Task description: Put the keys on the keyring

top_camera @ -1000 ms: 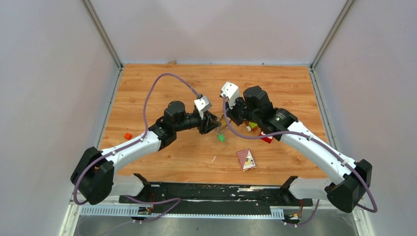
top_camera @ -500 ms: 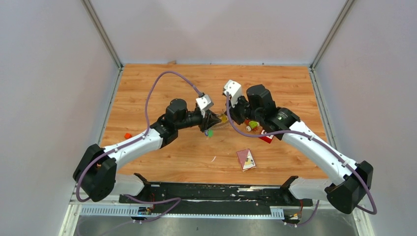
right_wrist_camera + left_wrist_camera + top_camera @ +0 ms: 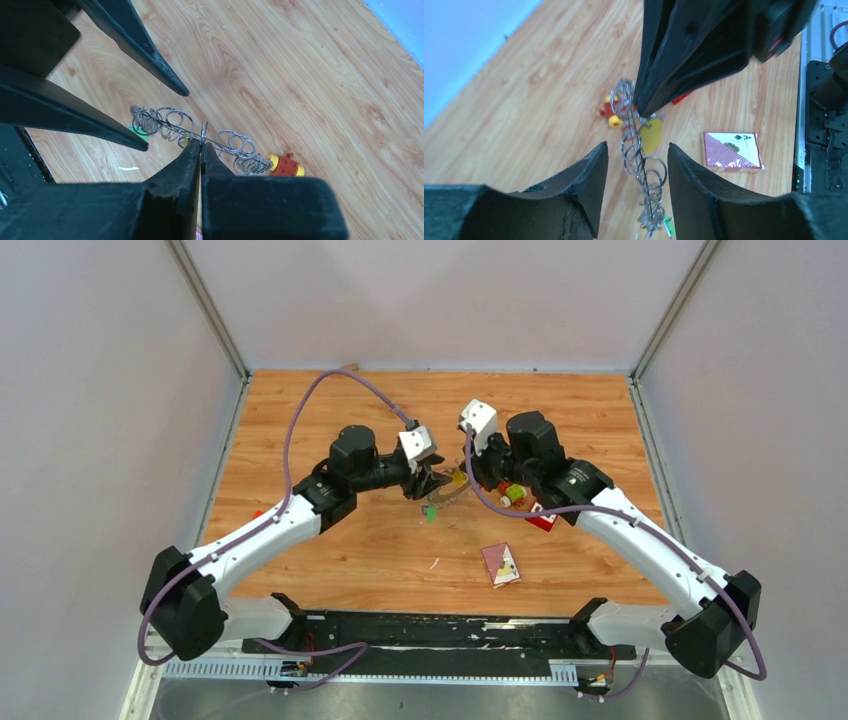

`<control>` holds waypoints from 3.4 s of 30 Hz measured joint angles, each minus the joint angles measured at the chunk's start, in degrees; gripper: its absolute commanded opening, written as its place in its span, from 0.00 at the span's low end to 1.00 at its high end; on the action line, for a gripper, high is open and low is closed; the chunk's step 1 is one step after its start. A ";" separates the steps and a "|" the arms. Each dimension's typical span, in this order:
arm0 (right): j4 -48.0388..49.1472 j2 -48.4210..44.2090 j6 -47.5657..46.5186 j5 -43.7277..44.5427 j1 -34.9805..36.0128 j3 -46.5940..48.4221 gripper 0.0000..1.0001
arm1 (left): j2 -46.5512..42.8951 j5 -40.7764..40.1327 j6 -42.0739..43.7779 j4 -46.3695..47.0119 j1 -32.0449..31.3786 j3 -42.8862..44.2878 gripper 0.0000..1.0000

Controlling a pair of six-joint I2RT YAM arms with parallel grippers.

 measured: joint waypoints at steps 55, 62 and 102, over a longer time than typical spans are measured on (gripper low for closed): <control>-0.13 1.66 5.27 -4.39 -4.48 1.07 0.00 | 5.40 2.10 -30.12 -0.48 0.39 4.90 0.45; -0.11 1.66 5.86 -4.81 -4.48 1.07 0.00 | 5.64 1.09 -29.24 -0.37 0.48 4.90 0.43; 2.69 2.51 6.71 -5.09 -4.70 -0.59 0.00 | 8.15 0.85 -30.56 0.37 1.46 6.86 0.36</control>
